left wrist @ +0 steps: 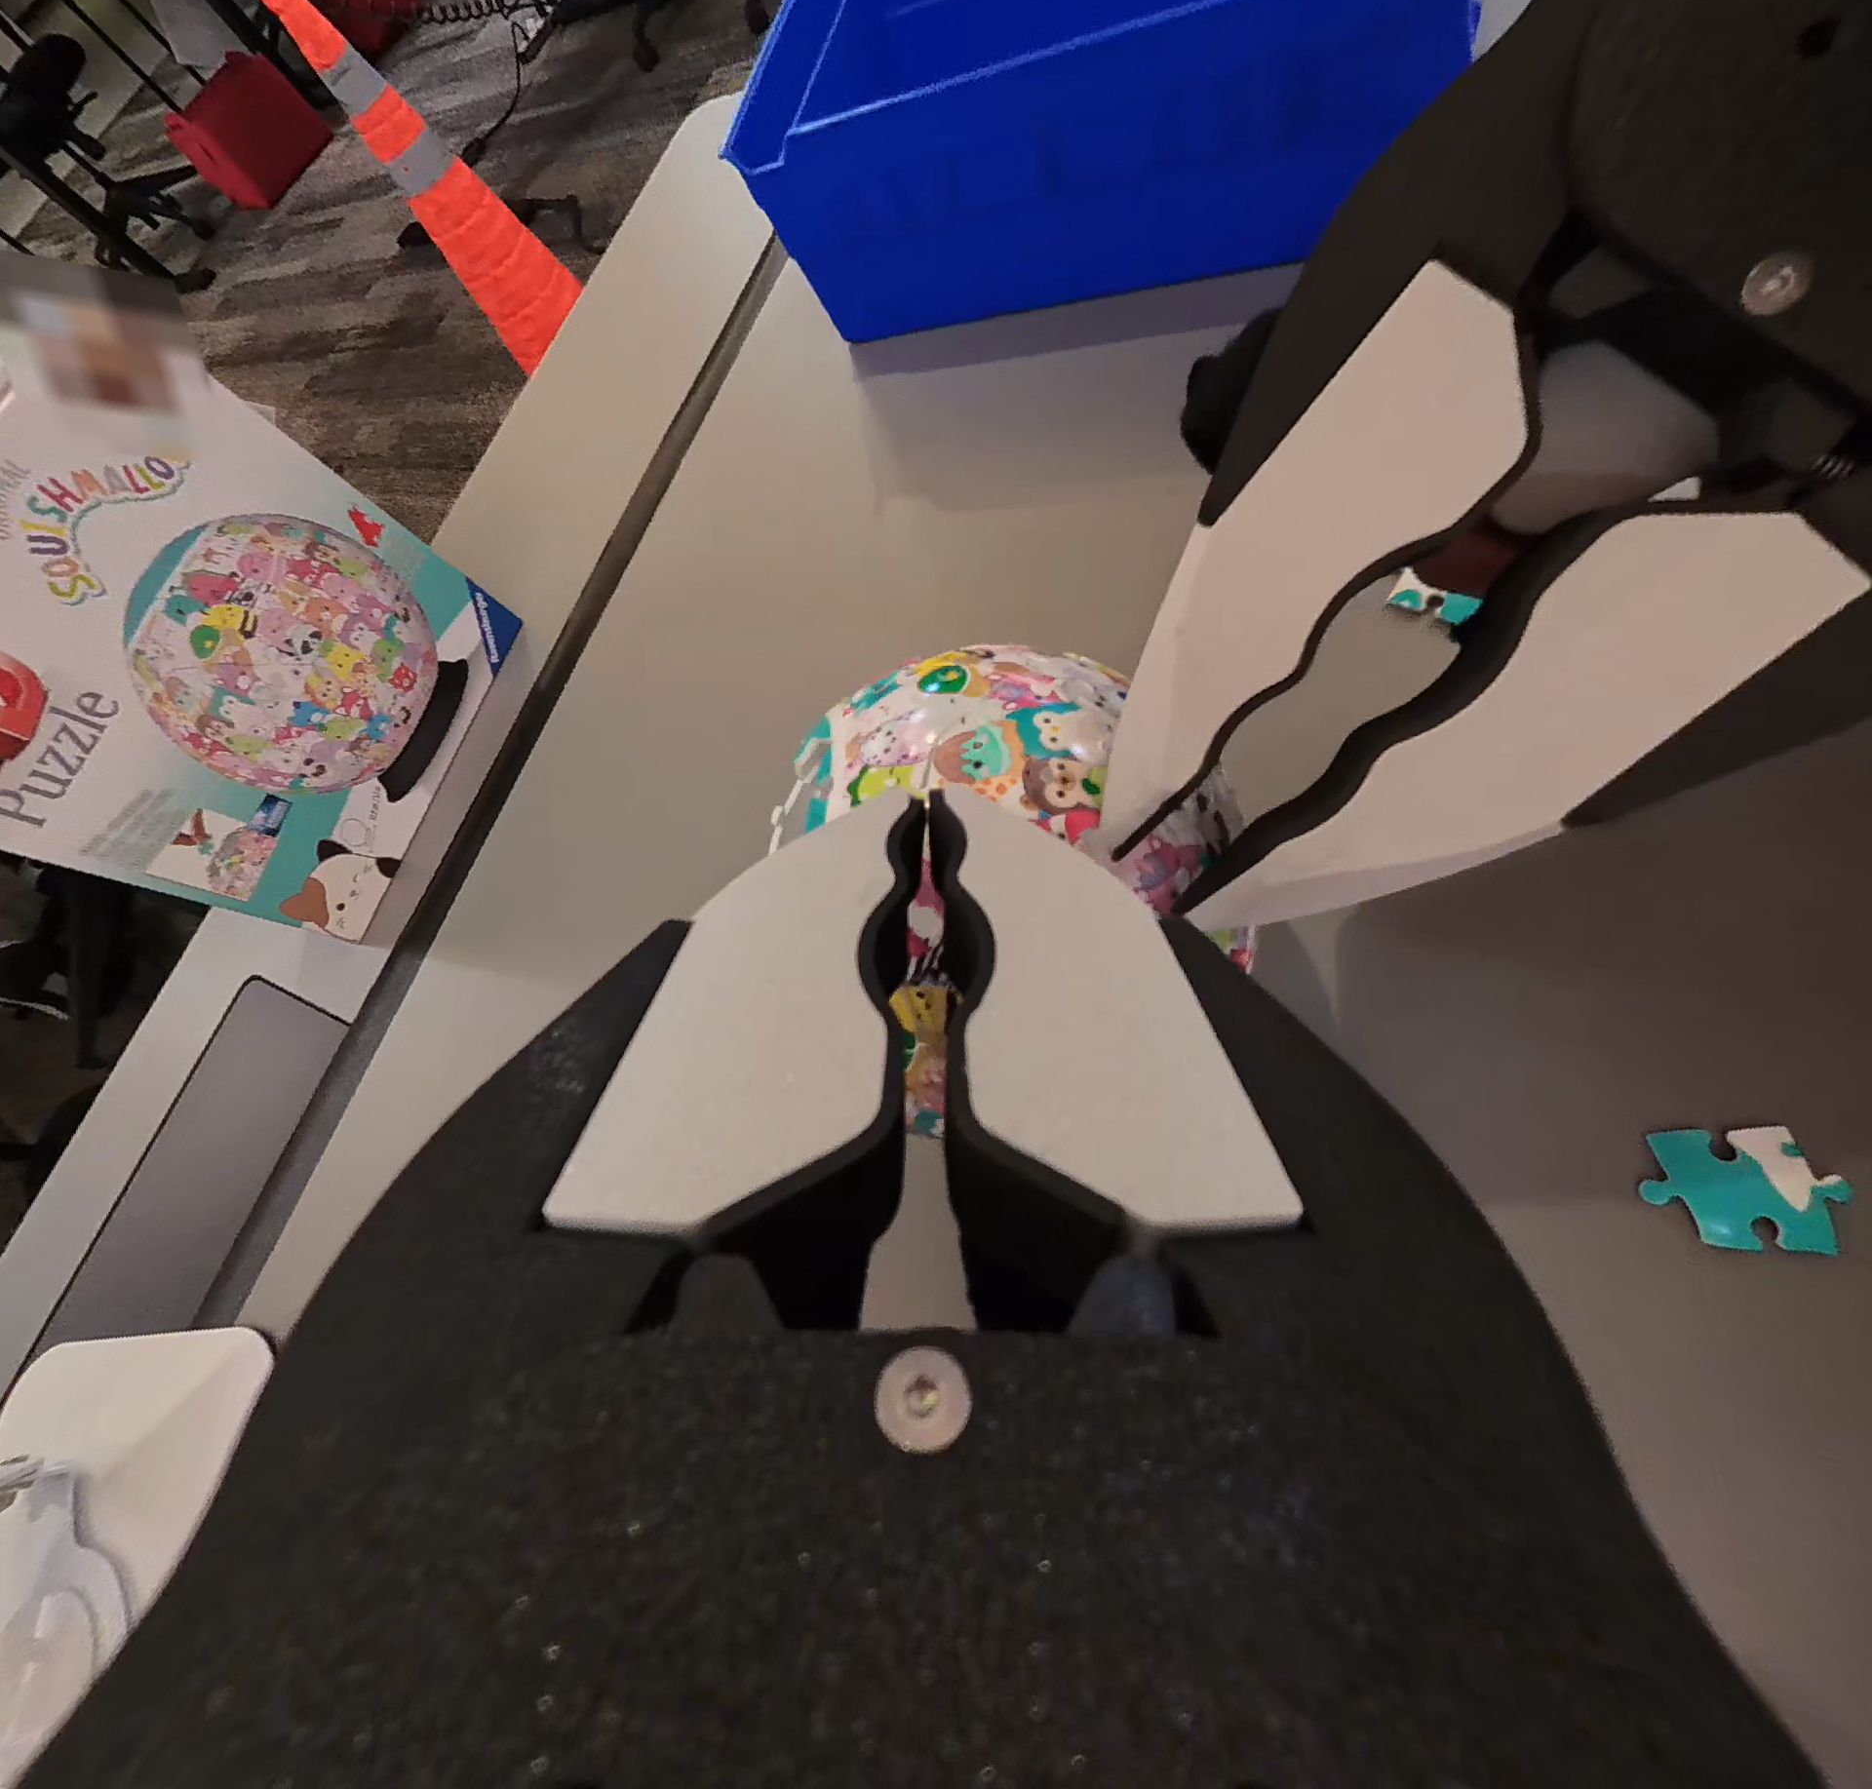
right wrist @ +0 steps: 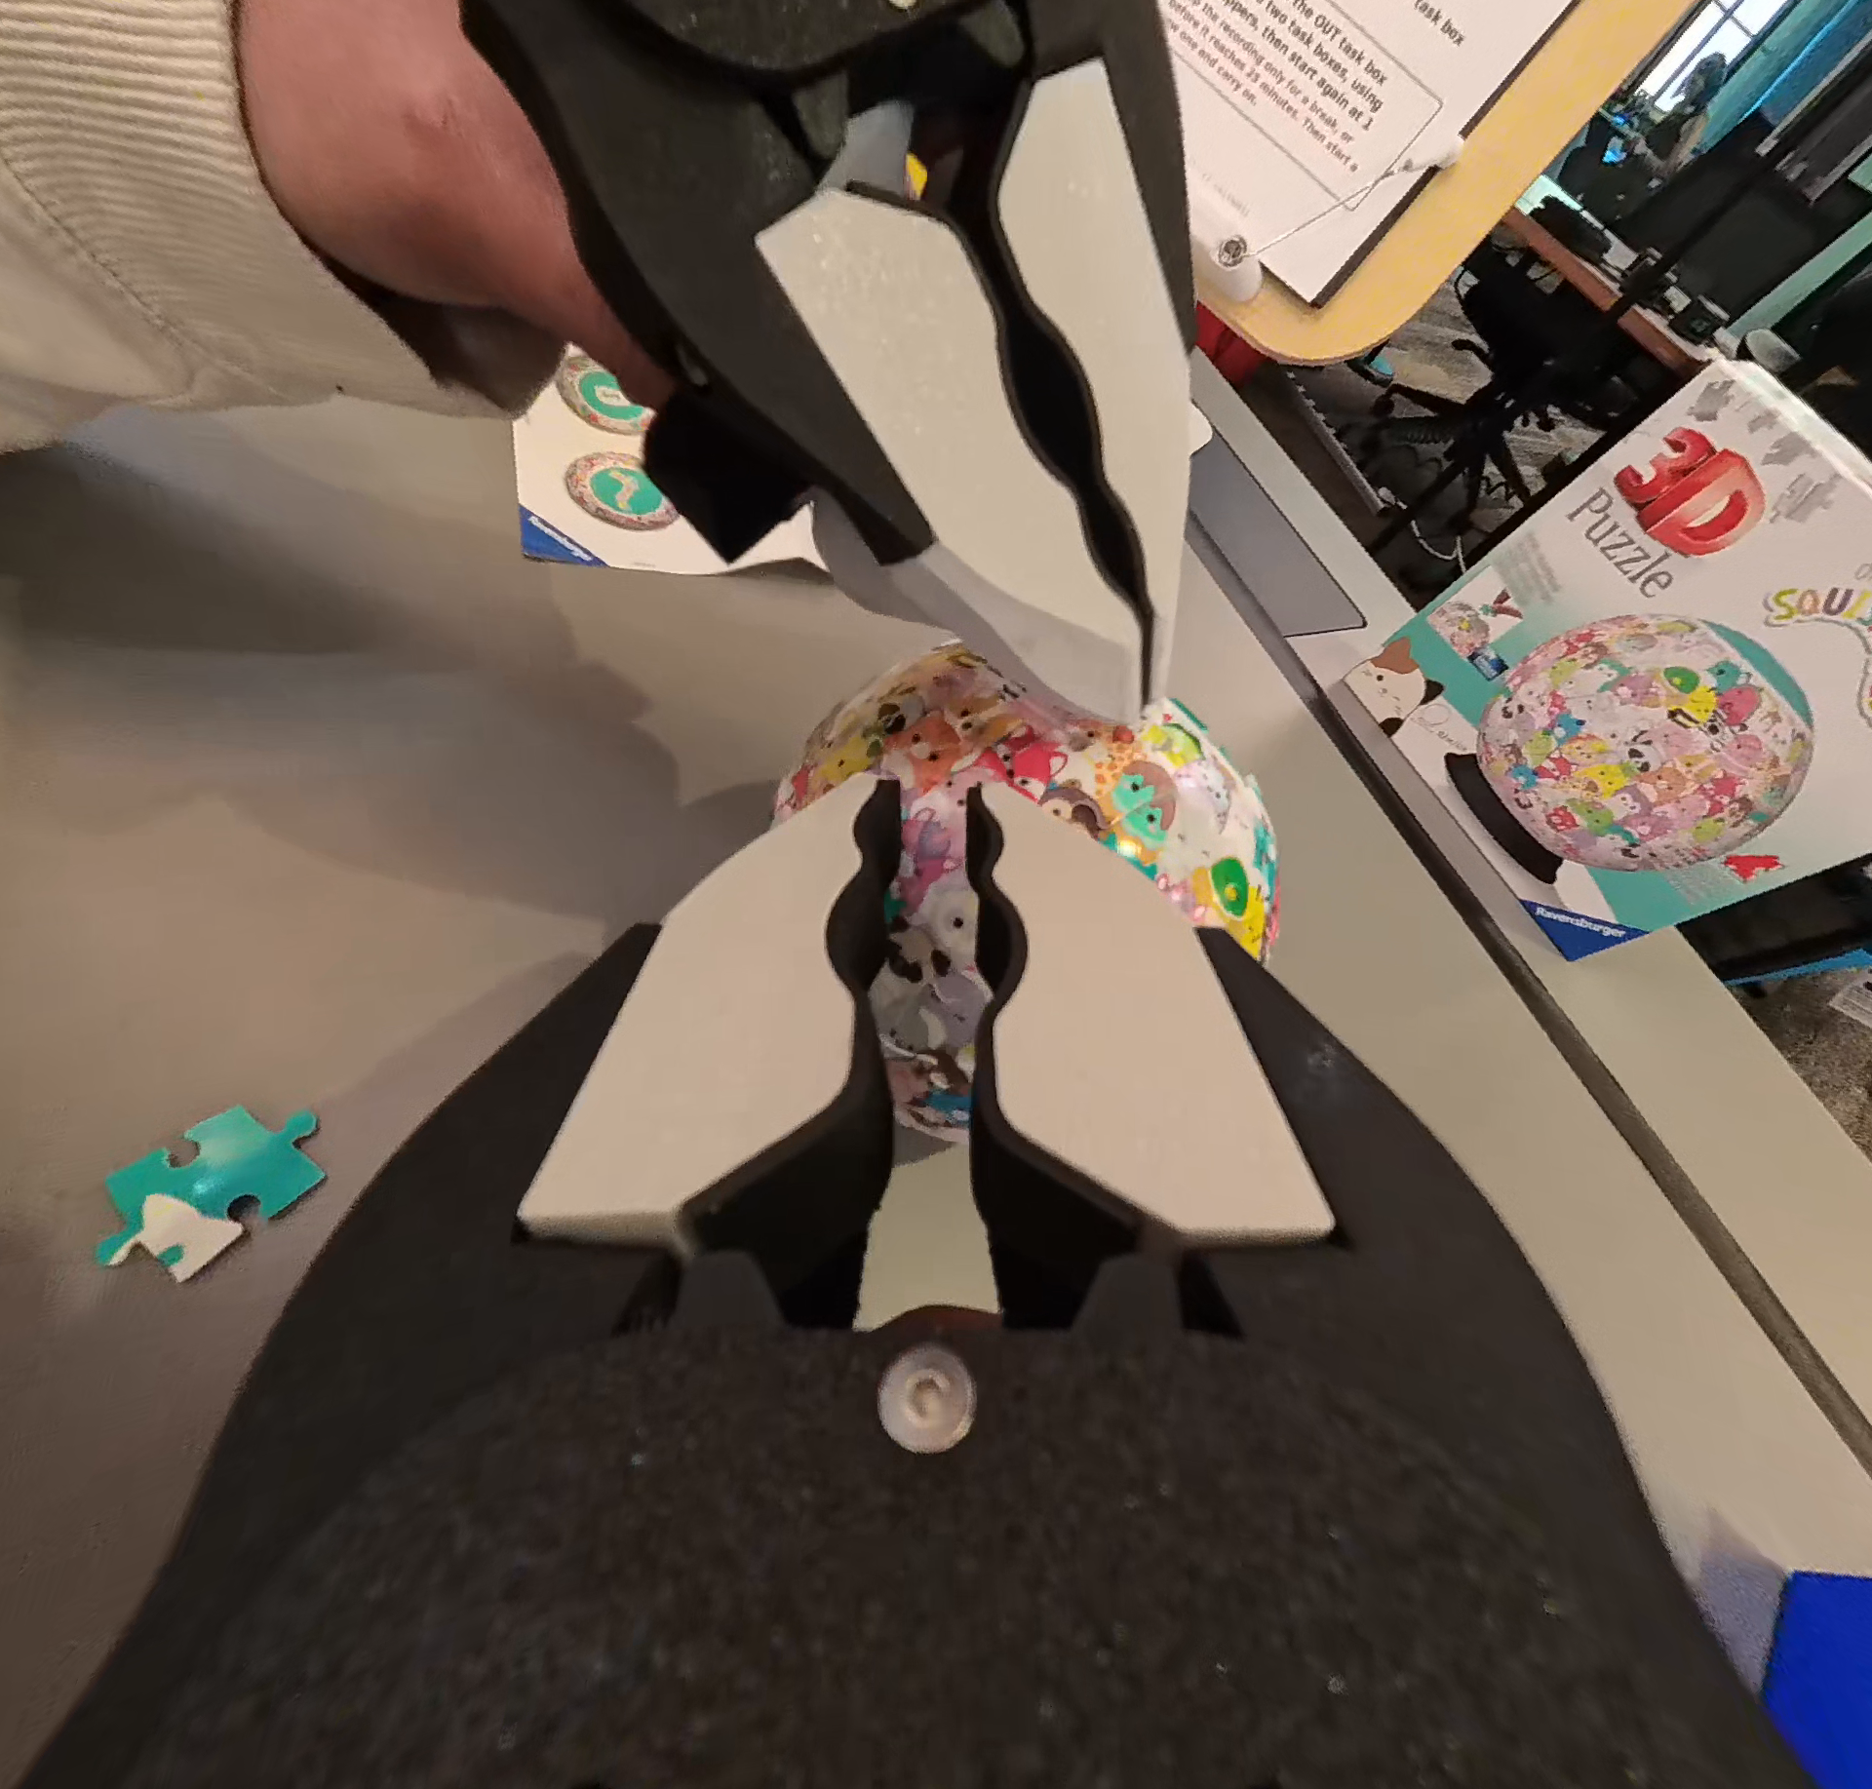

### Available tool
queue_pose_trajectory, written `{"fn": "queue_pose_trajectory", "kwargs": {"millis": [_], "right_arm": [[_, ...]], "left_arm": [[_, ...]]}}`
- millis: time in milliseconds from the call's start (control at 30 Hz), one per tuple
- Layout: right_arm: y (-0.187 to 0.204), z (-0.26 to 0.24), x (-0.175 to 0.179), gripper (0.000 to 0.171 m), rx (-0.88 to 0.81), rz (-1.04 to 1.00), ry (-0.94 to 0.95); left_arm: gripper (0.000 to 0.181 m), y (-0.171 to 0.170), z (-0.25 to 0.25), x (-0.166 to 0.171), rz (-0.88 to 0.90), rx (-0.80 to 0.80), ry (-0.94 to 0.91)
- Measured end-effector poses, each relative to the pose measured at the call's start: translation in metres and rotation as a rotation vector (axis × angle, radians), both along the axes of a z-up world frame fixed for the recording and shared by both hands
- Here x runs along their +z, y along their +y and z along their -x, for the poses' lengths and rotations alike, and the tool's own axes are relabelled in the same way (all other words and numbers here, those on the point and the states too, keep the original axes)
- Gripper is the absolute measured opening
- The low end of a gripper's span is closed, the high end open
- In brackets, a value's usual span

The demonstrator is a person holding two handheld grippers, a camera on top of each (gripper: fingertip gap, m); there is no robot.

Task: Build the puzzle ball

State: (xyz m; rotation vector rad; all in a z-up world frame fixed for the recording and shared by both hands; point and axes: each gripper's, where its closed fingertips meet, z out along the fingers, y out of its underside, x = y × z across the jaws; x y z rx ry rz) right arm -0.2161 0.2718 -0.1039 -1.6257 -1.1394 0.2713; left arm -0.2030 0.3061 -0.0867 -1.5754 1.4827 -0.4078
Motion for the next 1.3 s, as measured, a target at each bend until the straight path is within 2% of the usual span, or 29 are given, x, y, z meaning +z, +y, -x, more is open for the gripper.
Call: {"fn": "queue_pose_trajectory", "kwargs": {"millis": [267,500,633,833,1033,1200,1300], "right_arm": [[0.001,0.003,-0.001,0.015,0.008,0.006,-0.004],[-0.003,0.005,0.002,0.018,0.026,-0.006,0.001],[-0.001,-0.006,0.013,0.019,-0.003,-0.040,0.036],[0.005,-0.008,0.001,0.025,-0.017,0.005,0.031],[0.005,-0.006,0.010,0.026,-0.016,-0.016,0.045],[0.014,-0.004,0.006,0.040,-0.020,0.024,0.034],[0.015,-0.003,0.007,0.041,-0.009,0.040,0.037]], "left_arm": [[0.000,-0.017,-0.004,0.007,-0.035,-0.060,-0.016],[0.000,-0.010,-0.003,-0.006,-0.012,-0.036,0.016],[0.000,-0.009,-0.002,-0.006,-0.013,-0.031,0.017],[0.000,-0.010,-0.002,-0.006,-0.002,-0.029,0.012],[0.000,-0.008,0.002,-0.004,-0.010,-0.013,0.006],[0.000,-0.009,0.018,0.008,0.045,0.038,-0.086],[0.000,-0.013,0.031,0.012,0.068,0.074,-0.138]]}}
